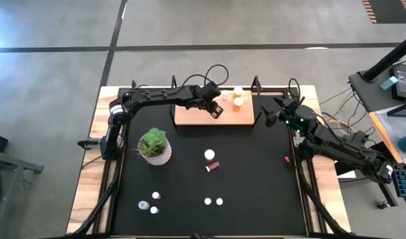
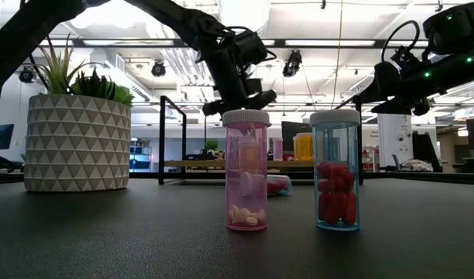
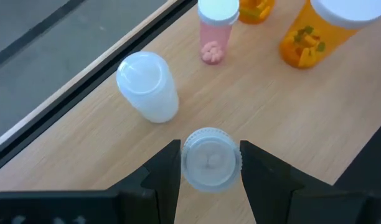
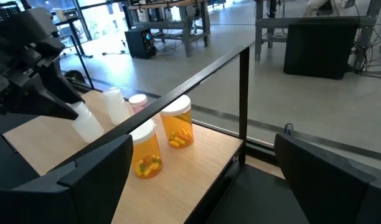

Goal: Pick and place medicine bottles onto shelf by color
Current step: Put the top white pill bottle on the shelf aligned with the other white pill bottle, then put the bottom left blue pill bottle on the shelf

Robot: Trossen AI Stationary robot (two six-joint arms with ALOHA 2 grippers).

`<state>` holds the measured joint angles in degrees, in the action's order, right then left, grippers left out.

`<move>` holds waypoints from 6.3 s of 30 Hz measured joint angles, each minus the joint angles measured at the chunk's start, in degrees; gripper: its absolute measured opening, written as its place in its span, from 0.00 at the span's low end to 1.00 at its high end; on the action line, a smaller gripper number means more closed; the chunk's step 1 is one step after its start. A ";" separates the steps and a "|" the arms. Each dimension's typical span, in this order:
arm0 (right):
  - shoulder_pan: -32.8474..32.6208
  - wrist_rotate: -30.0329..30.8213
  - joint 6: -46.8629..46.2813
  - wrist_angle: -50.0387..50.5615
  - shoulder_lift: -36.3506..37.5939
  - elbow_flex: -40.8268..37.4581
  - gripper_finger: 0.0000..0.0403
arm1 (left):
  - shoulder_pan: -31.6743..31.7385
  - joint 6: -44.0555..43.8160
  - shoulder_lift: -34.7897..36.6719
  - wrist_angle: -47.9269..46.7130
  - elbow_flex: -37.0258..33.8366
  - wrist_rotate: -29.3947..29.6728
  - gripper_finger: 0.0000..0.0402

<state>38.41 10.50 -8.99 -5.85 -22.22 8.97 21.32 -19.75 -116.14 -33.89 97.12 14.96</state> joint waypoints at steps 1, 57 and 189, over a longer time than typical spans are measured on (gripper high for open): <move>0.01 0.00 0.00 0.00 0.00 0.00 0.94 | 0.06 -0.54 0.00 0.00 0.00 0.00 0.33; -0.01 0.02 0.00 0.00 0.00 0.00 0.94 | -27.81 -55.83 29.94 -39.59 -0.94 -1.33 0.45; 0.00 0.04 0.00 0.00 0.01 -0.01 0.94 | -19.67 -2.14 10.30 -50.26 12.34 -21.12 0.23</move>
<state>38.41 10.54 -8.99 -5.85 -22.20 8.96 1.65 -21.89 -105.84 -84.15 109.46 -6.16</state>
